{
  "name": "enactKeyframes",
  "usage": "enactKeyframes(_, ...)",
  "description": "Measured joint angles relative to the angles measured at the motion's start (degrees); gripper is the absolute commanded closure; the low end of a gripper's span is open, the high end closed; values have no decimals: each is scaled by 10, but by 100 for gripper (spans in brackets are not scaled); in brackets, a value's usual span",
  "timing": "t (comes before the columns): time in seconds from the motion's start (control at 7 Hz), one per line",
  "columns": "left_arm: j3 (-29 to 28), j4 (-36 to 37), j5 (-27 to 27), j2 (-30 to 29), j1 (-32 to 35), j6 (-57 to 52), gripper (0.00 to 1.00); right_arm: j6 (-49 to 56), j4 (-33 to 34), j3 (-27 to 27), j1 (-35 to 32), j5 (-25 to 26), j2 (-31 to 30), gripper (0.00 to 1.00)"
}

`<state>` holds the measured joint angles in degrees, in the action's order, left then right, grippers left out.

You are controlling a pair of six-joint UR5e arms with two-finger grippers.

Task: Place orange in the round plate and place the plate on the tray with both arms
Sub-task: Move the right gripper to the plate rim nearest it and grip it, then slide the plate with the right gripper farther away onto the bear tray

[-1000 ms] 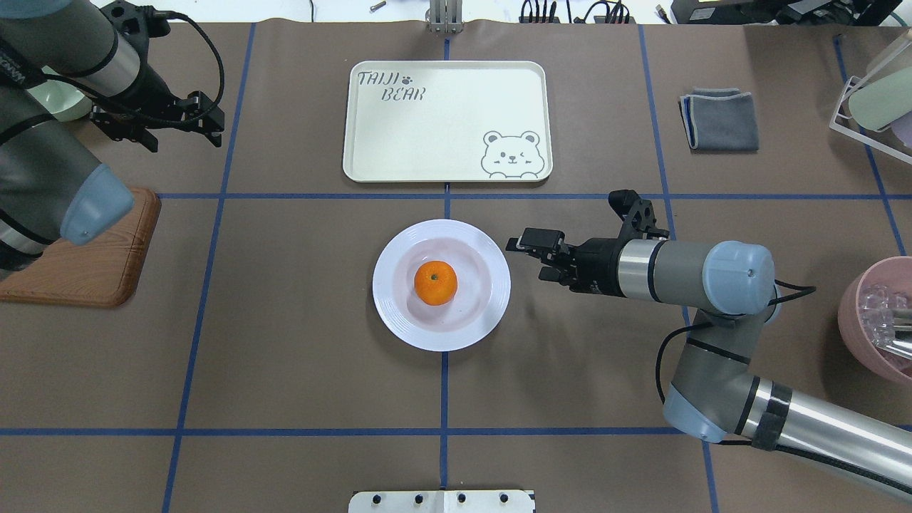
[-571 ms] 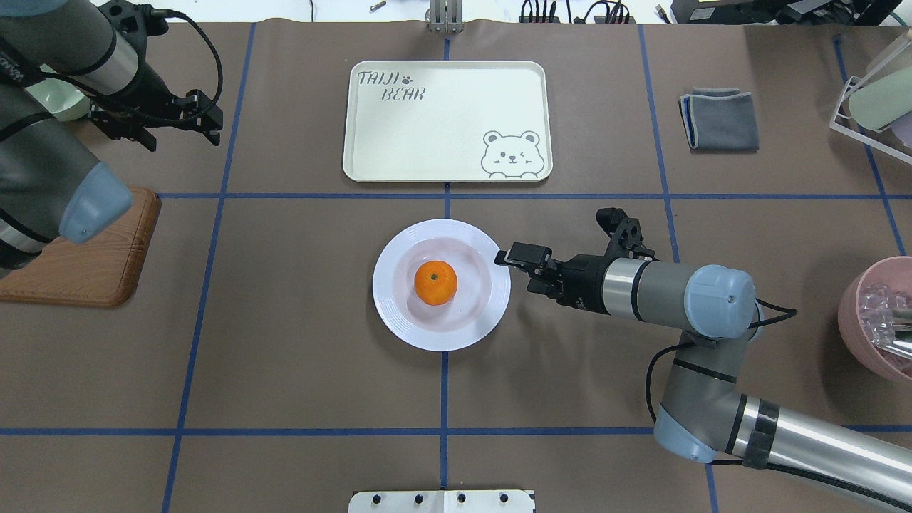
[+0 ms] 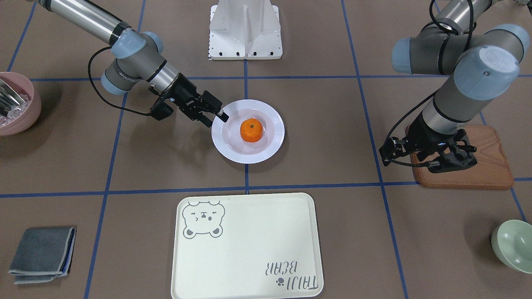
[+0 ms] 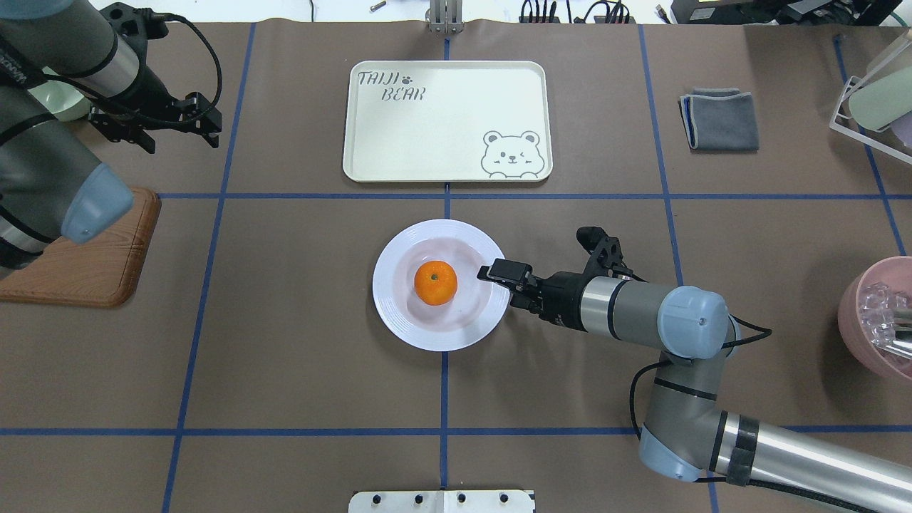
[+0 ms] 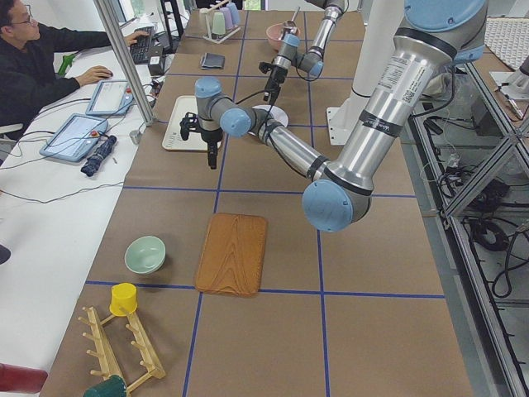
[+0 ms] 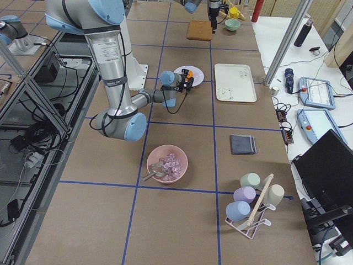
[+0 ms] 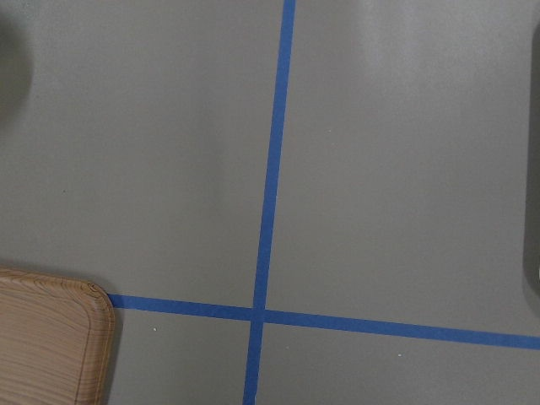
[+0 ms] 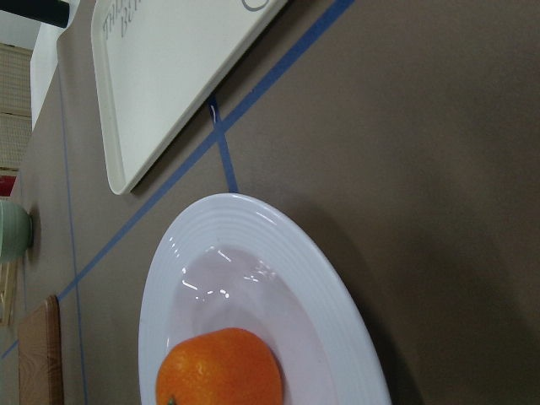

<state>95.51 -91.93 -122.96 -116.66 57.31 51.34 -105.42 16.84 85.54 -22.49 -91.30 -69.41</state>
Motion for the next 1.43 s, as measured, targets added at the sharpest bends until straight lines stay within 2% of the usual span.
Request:
enactKeyframes(0.57, -3, 0, 0, 1, 0, 4, 1, -1, 1, -27, 7, 13, 30, 0)
enactKeyframes(0.71, -2, 0, 0, 2, -1, 6, 1, -1, 1, -36, 7, 14, 37, 3)
enactKeyframes(0.86, -1, 0, 0, 2, -1, 7, 1, -2, 1, -45, 7, 15, 45, 35)
enactKeyframes(1.0, 0, 0, 0, 2, 0, 7, 1, -8, 1, -48, 7, 15, 49, 98)
enactKeyframes(1.43, 0, 0, 1, 3, 0, 8, 1, -51, 0, -44, 6, 32, 66, 100)
